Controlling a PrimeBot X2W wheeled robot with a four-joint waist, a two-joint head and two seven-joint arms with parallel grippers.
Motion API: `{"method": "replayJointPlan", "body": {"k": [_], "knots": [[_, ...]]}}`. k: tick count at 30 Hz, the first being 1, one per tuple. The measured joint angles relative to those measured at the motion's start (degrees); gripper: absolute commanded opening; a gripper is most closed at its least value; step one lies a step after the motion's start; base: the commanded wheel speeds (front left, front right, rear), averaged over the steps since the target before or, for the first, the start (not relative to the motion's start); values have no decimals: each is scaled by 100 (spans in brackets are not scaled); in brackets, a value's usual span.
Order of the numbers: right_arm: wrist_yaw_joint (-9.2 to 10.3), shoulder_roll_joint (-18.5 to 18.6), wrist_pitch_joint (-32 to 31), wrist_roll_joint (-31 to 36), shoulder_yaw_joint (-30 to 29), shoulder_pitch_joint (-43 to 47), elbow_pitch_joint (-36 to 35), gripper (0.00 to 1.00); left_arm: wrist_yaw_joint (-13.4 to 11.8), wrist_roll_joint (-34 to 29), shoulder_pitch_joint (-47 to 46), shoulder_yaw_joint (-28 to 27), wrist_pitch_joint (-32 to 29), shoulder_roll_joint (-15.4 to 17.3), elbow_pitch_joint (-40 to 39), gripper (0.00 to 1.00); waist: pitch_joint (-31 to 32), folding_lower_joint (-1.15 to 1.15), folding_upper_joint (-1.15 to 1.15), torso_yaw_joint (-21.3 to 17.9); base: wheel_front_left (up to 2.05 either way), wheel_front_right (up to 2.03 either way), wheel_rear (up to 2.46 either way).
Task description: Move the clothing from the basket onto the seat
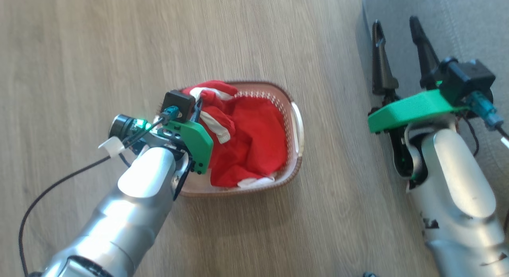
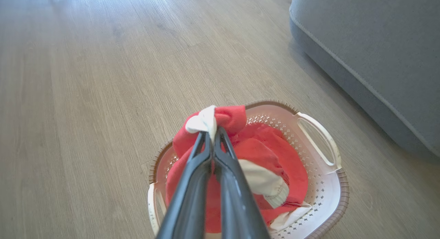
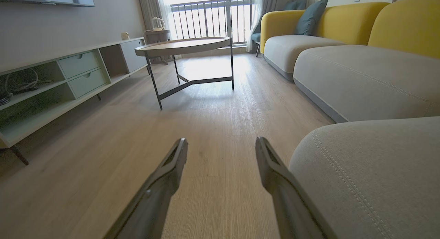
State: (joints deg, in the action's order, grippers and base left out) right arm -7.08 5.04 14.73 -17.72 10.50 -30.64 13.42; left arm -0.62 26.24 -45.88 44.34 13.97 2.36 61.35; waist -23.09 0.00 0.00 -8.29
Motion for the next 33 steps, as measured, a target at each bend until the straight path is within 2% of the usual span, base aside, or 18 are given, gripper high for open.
{"method": "replayJointPlan", "body": {"k": [7,15,33], "knots": [[0,96,0,-53,109,384,132,100,-197,316,214,-65,32,-3,-694,0,747,0,0,177,0,0,0],[0,214,0,-103,188,805,188,100,-292,298,345,-293,32,-9,-1380,0,1343,0,0,406,0,0,0],[0,226,0,-152,236,1406,305,100,-344,-5,303,-452,48,-11,-2991,0,2017,0,0,840,0,0,0]]}}
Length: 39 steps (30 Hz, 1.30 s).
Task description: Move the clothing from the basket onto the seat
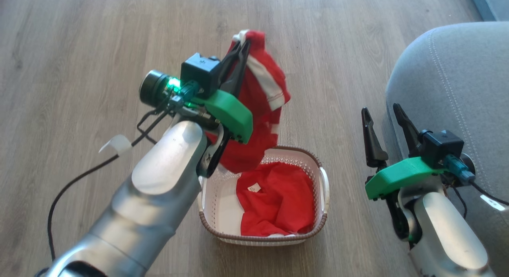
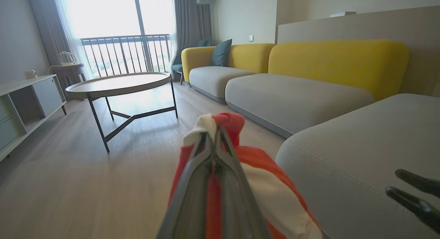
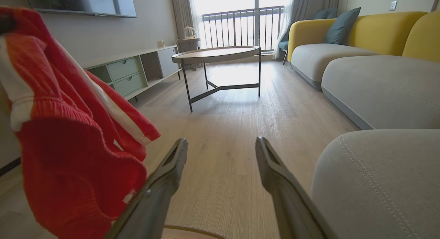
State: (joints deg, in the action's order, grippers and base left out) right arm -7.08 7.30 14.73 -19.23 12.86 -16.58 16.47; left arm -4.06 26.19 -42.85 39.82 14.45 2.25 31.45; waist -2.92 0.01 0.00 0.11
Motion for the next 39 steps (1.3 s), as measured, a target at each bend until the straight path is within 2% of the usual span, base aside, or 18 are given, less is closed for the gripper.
{"method": "replayJointPlan", "body": {"k": [8,15,21,28,34,39], "knots": [[0,-25,0,-1,18,60,9,100,-57,-89,-352,3,-87,7,-561,0,58,0,0,19,0,0,0],[0,-37,0,-19,79,59,5,100,-60,-88,-349,40,-166,13,-725,0,21,0,0,25,0,0,0],[0,56,0,-189,818,-70,-97,100,-88,-86,-342,163,-186,13,-825,0,-27,0,0,65,0,0,0],[0,296,0,-249,1688,-929,-211,100,-102,-27,-336,287,-186,11,-849,0,-21,0,0,148,0,0,0],[0,441,0,-243,2060,-1321,-266,100,-104,45,-300,407,-186,11,-849,0,0,0,0,232,0,0,0],[0,446,0,-243,2237,-1480,30,100,-114,116,-300,433,-186,11,-851,0,-4,0,0,270,0,0,0]]}}
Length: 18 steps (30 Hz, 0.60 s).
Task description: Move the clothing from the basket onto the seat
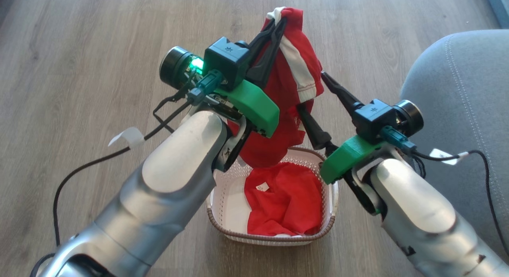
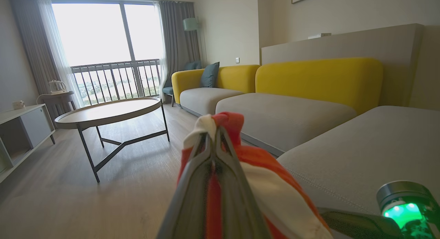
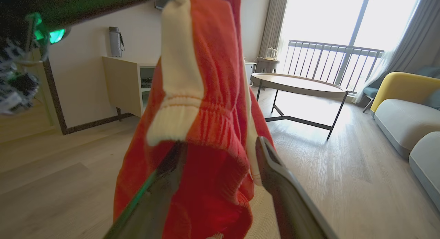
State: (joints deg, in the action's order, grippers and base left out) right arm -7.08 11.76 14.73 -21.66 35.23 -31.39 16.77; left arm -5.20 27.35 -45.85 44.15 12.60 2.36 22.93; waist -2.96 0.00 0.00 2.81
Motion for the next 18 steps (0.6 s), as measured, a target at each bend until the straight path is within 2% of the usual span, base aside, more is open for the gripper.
{"method": "replayJointPlan", "body": {"k": [10,18], "knots": [[0,-288,0,-286,672,-519,1265,100,-12,145,-1,193,8,-2,-32,0,-58,0,0,97,0,0,0],[0,-383,0,-584,1114,-850,1820,100,-24,248,-1,348,18,-2,-34,0,-103,0,0,268,0,0,0]]}}
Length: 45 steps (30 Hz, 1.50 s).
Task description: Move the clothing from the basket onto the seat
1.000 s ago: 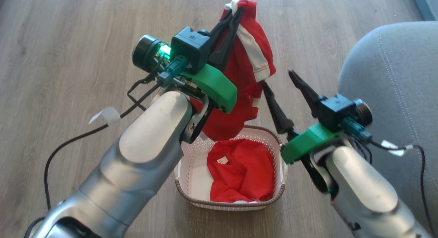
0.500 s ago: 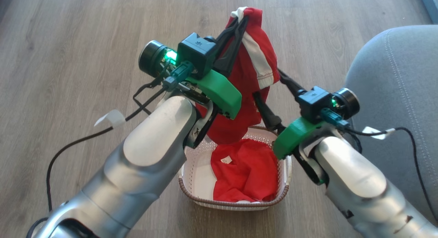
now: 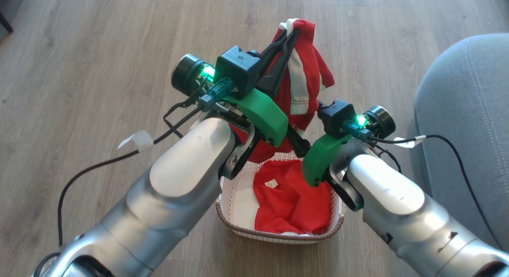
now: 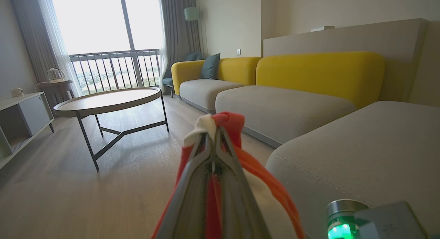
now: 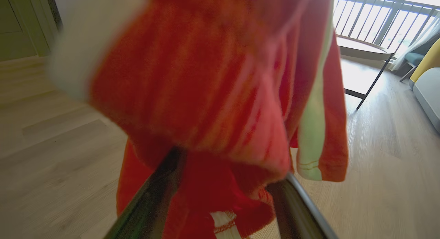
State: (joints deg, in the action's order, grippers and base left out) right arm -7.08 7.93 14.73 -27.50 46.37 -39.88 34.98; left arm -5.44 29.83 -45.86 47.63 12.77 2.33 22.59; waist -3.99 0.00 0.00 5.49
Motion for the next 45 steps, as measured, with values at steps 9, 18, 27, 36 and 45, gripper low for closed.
{"method": "replayJointPlan", "body": {"k": [9,18,27,36,45], "knots": [[0,-96,0,-417,463,-208,380,0,-22,175,0,203,49,0,-5,0,-23,0,0,108,0,0,0],[0,33,0,-420,155,-172,-131,0,-56,212,0,252,101,1,223,100,-118,0,0,-20,0,0,0],[0,230,-1,-244,-472,272,-914,0,244,313,7,286,151,8,568,100,-222,0,0,-237,0,0,0],[0,367,-1,41,-1177,681,-1701,0,679,372,183,330,152,90,1046,100,-272,0,0,-642,0,0,0],[0,447,-1,190,-1696,994,-2224,0,945,335,301,180,168,137,1182,100,-261,0,0,-1221,0,0,0]]}}
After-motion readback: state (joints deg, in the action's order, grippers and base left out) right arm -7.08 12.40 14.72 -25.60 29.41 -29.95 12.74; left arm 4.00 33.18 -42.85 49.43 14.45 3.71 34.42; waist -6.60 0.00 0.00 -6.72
